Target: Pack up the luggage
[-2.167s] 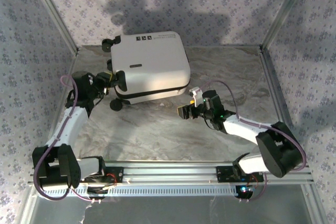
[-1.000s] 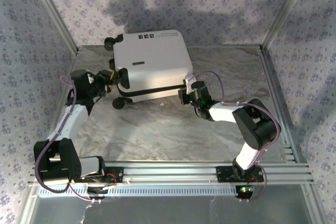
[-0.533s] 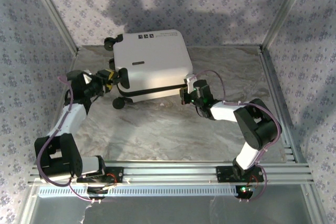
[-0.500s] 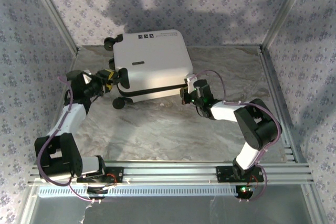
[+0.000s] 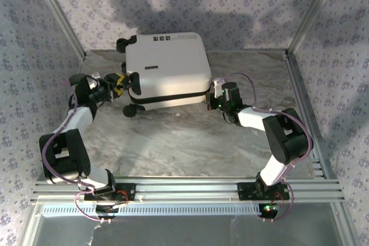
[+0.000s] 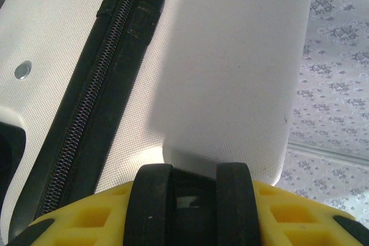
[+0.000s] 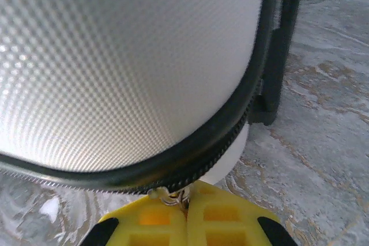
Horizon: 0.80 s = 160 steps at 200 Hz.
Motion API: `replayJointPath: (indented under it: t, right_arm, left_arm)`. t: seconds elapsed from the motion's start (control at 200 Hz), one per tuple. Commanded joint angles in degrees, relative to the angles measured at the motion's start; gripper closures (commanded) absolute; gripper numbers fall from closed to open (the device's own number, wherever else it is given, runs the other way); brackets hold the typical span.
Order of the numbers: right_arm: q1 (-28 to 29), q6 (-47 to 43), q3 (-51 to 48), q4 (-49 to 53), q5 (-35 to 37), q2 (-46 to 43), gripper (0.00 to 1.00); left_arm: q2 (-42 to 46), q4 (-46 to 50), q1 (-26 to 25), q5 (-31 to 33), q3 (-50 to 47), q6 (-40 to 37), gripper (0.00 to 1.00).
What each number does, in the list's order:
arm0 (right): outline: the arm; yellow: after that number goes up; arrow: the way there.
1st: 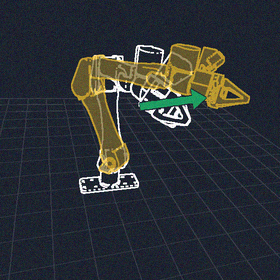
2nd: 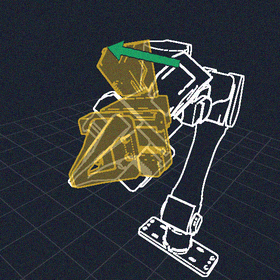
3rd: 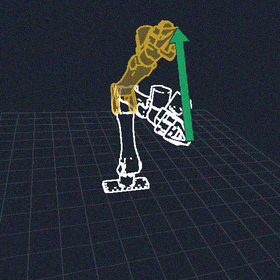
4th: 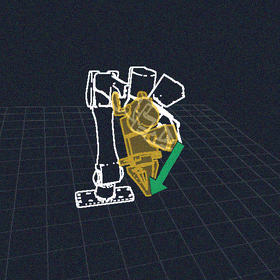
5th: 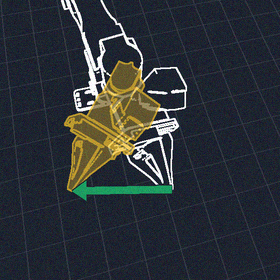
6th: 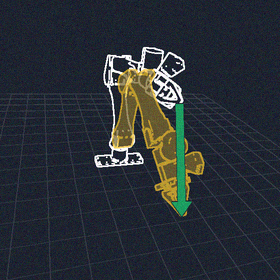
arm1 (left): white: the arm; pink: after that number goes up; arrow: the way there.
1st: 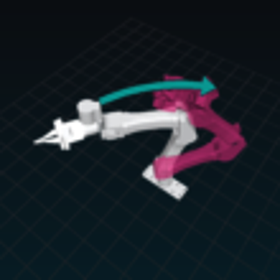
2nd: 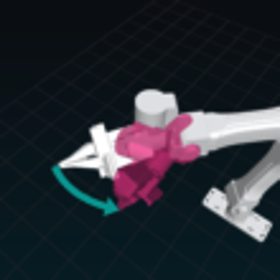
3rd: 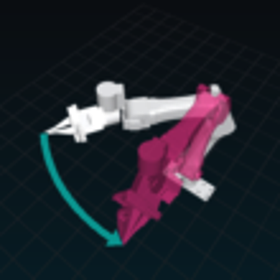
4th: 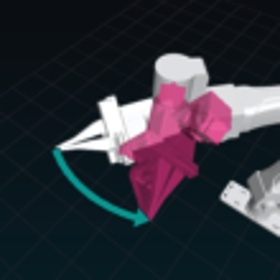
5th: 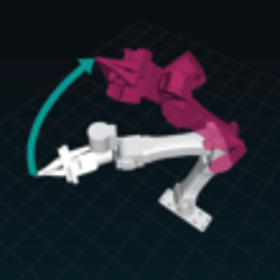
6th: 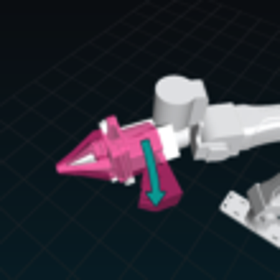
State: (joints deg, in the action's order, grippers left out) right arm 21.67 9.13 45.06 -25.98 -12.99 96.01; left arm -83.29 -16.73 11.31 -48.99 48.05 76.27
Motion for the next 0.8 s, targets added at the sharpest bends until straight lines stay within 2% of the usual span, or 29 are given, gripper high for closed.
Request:
replayJointPath:
  t: [0.0,0.08,0.195,0.29,0.46,0.55,0.795]
  right_arm:
    - [-3.73,-5.50,-0.13,-6.75,-9.15,-0.13,1.00]
    - [-5.37,-7.56,0.10,-8.79,-17.23,0.50,1.00]
    - [-5.50,-12.50,1.89,-6.39,-21.66,0.67,1.00]
    - [-6.12,-13.94,4.38,-1.73,-18.72,0.93,1.00]
    - [-9.55,-7.05,8.21,1.30,-9.64,2.36,1.00]
    - [-9.81,-6.62,10.94,4.74,-7.92,3.62,1.00]
    - [-9.15,-8.82,9.48,4.46,-12.71,2.09,1.00]
  left_arm:
    - [-1.10,-6.48,1.60,-2.89,6.18,-3.13,1.00]
    - [-2.76,-3.81,1.52,-5.35,9.53,-6.12,1.00]
    - [-5.15,-1.07,1.91,-7.95,12.99,-9.57,1.00]
    - [-5.90,-1.43,2.78,-8.30,12.74,-9.72,1.00]
    - [-7.54,-3.33,3.02,-8.88,11.90,-8.93,1.00]
    - [-8.12,-4.22,3.62,-9.15,11.89,-8.26,1.00]
    - [-7.95,-4.99,6.37,-10.49,11.47,-8.16,1.00]
